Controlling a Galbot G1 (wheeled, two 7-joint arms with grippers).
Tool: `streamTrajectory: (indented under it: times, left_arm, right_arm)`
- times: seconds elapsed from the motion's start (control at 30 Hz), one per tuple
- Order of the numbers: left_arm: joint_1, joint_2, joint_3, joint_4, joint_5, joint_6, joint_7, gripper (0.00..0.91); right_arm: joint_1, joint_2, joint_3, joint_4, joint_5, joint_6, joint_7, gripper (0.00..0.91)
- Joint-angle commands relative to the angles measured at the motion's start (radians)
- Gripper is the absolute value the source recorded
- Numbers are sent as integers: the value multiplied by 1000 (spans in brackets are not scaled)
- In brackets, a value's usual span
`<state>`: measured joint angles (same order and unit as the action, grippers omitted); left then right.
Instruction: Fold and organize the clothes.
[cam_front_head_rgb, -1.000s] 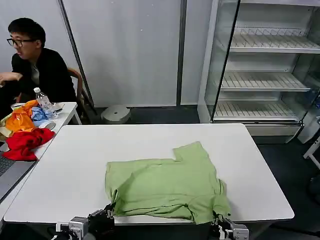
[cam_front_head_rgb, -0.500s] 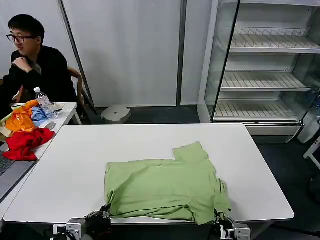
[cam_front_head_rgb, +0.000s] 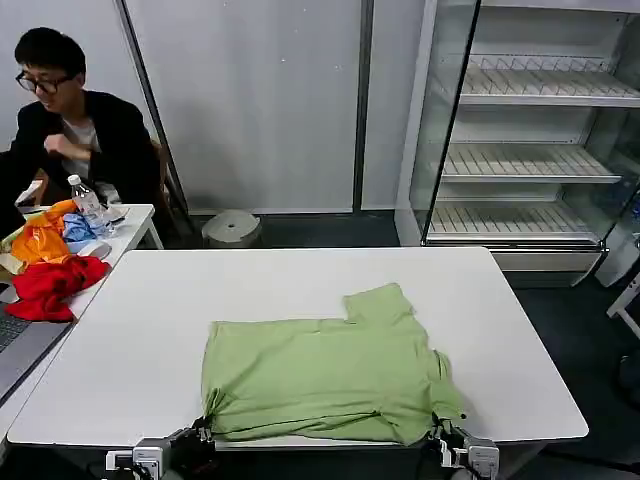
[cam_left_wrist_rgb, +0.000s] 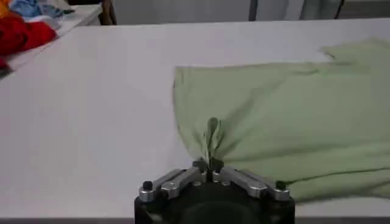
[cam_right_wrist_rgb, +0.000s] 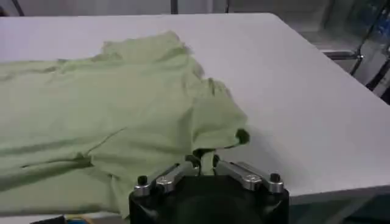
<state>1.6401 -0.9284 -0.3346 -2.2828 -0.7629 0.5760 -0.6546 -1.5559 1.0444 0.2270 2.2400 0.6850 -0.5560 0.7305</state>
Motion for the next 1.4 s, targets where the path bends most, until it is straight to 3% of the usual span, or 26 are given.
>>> streamTrajectory:
  times: [0.03, 0.53, 0.57, 0.6, 0.63, 1.03, 1.4]
  left_arm:
    - [4, -2, -1, 36, 2, 0, -11, 10]
    - [-6, -12, 8, 34, 4, 0, -14, 10]
    - [-6, -12, 9, 34, 5, 0, -14, 131]
    - [-7, -12, 9, 33, 5, 0, -15, 907]
    - [-6, -14, 9, 30, 6, 0, -19, 907]
    - [-26, -27, -23, -55, 55, 0, -22, 907]
    - [-44, -32, -7, -95, 78, 0, -25, 907]
  right_arm:
    - [20, -1, 0, -45, 4, -1, -3, 0]
    - [-21, 32, -16, 10, -13, -2, 34, 0]
    - [-19, 34, -17, 11, -14, -5, 36, 202]
    - [-17, 35, -18, 11, -16, -7, 40, 202]
    - [-15, 37, -17, 10, -18, -13, 47, 907]
    - [-2, 60, -13, 30, -96, -10, 49, 907]
    - [18, 56, 0, 126, -107, -22, 76, 907]
